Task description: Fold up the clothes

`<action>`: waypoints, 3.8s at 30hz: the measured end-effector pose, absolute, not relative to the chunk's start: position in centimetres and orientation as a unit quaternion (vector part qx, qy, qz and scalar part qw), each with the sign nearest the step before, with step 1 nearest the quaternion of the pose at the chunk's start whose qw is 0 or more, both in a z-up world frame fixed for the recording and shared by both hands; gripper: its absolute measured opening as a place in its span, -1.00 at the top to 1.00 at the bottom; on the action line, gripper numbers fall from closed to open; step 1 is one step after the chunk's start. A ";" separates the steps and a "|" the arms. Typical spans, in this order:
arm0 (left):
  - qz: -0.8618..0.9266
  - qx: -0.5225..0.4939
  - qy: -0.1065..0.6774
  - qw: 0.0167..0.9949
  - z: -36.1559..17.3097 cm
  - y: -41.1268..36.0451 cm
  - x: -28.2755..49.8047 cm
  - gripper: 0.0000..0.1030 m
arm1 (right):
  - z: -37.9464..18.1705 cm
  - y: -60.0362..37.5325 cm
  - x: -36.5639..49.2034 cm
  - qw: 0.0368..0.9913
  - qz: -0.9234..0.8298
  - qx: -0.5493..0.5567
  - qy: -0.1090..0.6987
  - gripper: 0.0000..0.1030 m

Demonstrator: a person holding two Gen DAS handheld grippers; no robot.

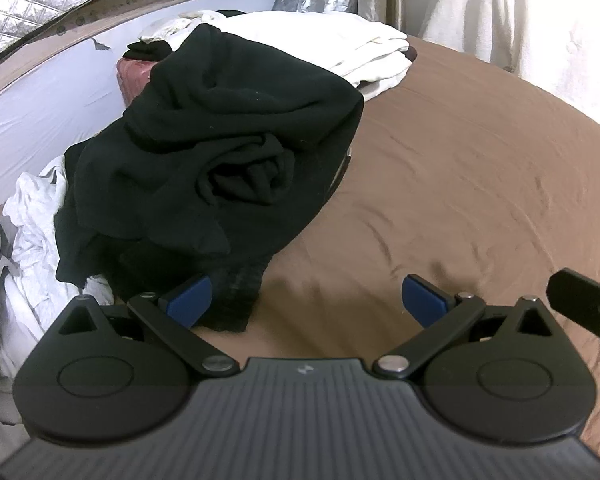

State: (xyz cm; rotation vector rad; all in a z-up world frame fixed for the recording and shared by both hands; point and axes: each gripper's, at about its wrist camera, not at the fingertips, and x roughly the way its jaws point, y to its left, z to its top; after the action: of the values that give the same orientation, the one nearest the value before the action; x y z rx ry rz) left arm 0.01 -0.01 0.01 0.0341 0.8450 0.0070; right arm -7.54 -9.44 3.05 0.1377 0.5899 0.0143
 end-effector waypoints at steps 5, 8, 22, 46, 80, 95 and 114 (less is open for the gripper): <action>0.001 0.013 0.413 0.910 0.1 0.0 0.1 -1.00 | 3.2 -9.8 -7.6 0.954 0.007 0.072 0.291 -1.00; 0.000 0.011 0.415 0.910 0.1 -0.1 0.2 -1.00 | 3.4 -10.1 -7.5 0.954 0.006 0.072 0.292 -1.00; -0.003 0.003 0.414 0.910 0.0 -0.1 0.2 -1.00 | 3.0 -10.6 -7.5 0.953 0.004 0.076 0.293 -1.00; 0.000 0.001 0.413 0.911 0.2 0.1 0.1 -1.00 | 3.3 -10.2 -7.6 0.956 0.017 0.071 0.283 -1.00; 0.022 0.011 0.431 0.902 -0.4 1.0 1.2 -0.99 | 2.5 -9.4 -5.8 0.948 0.088 0.103 0.287 -1.00; 0.202 -0.131 0.377 0.895 6.5 12.3 12.5 -1.00 | 7.5 -8.2 14.3 0.917 0.201 0.137 0.316 -1.00; 0.148 -0.452 0.354 0.805 -10.4 25.9 13.3 -1.00 | -6.2 -6.7 23.0 0.860 0.269 0.276 0.335 -0.40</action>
State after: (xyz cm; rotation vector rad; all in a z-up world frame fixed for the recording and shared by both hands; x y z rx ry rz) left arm 13.29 25.89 -10.39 -0.9678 0.7571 0.3161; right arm 22.98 -6.69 -6.15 0.5799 0.7024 0.5651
